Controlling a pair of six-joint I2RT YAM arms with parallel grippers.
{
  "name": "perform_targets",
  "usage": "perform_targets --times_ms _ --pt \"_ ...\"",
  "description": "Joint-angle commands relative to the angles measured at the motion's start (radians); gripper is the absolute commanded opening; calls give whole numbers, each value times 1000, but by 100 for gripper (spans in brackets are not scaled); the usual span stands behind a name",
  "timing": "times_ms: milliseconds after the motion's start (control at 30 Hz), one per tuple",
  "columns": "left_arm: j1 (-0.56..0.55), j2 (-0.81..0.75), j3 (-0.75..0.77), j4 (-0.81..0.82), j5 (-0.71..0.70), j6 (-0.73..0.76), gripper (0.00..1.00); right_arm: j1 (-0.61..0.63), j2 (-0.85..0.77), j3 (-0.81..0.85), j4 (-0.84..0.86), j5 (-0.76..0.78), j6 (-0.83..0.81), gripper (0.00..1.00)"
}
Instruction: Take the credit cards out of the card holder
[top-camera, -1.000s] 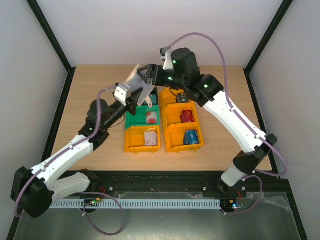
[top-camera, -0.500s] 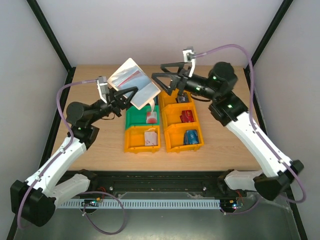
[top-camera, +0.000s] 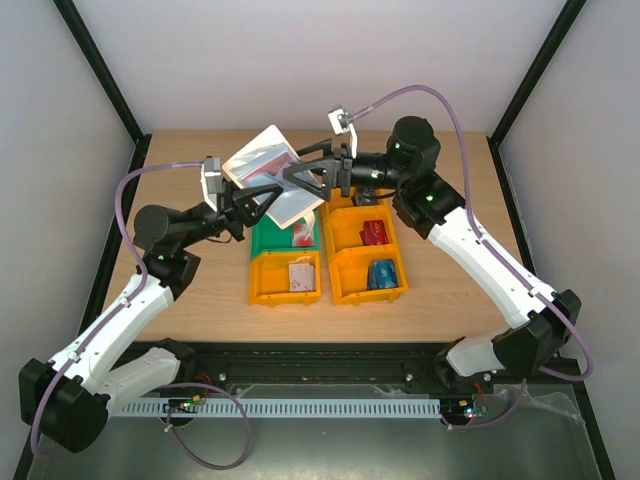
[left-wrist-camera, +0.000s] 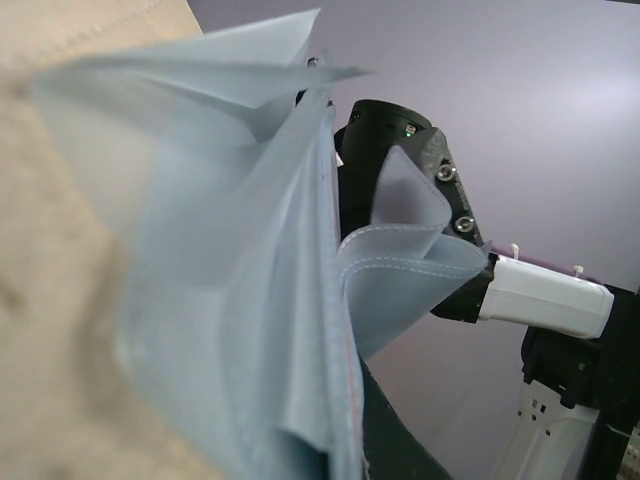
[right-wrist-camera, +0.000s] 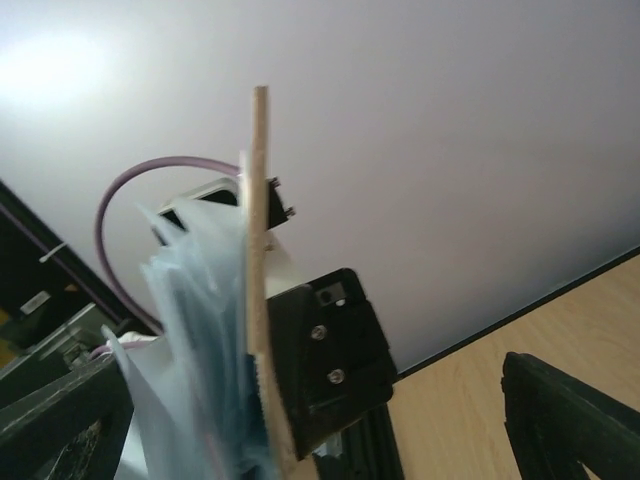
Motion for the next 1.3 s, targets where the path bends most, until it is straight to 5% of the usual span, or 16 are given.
perform_targets --times_ms 0,167,333,467,667,733,833,867,1100,1267 --pt "-3 -8 35 22 -6 3 2 6 -13 28 91 -168 37 99" --pt "-2 -8 30 10 -39 15 2 5 -45 35 125 -209 44 99" --pt "-2 -6 35 5 -26 41 2 7 -3 52 4 -48 13 93" --pt "-1 -12 35 -5 -19 47 2 7 17 58 -3 6 12 51" --pt "-2 -15 30 13 -6 43 2 6 11 88 -176 -25 -124 3" --pt "-2 -15 31 10 -5 42 4 4 4 105 -255 -22 -180 2" --pt "2 -22 34 -35 11 49 48 4 4 160 -447 -16 -312 2" --pt "8 -25 40 -71 20 57 54 4 9 184 -522 0 -370 2" --pt "154 -69 113 -588 123 364 62 15 80 355 -1073 180 -729 2" --pt "199 -18 236 -1010 263 753 66 92 95 382 -1156 229 -848 2"
